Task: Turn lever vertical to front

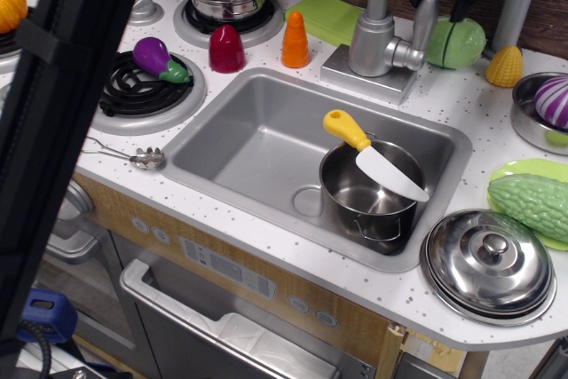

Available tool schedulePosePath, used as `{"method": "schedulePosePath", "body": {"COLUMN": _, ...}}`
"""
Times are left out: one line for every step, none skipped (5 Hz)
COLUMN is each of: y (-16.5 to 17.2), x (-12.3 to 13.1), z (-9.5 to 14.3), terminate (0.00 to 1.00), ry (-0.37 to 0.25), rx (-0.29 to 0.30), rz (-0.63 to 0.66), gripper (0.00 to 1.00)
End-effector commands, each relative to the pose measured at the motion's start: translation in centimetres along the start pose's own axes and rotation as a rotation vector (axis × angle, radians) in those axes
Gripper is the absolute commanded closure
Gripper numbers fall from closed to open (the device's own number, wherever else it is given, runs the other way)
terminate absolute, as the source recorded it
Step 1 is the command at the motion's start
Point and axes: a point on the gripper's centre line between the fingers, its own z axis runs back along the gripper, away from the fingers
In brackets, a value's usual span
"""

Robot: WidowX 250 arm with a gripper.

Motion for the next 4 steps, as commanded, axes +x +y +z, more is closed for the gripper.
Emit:
{"method": "schedulePosePath", "body": {"y": 0.0, "x": 0.0, "z": 2.3, "terminate": 0.0, "ry": -0.029, "rx": -0.008, "rz": 0.051, "gripper": 1.0}}
{"method": "schedulePosePath", "body": {"y": -0.3, "x": -1.6, "z": 2.7, "terminate": 0.0, "ry": 0.012, "rx": 0.006, "rz": 0.078, "gripper": 1.0}}
{"method": "schedulePosePath", "body": {"y": -0.6, "x": -3.0, "z": 3.0, "terminate": 0.0, "ry": 0.037, "rx": 0.005, "rz": 0.108, "gripper": 1.0}}
{"method": "schedulePosePath", "body": {"y": -0.7, "x": -4.2, "z": 2.9, "terminate": 0.0, "ry": 0.053, "rx": -0.008, "rz": 0.13, "gripper": 1.0}}
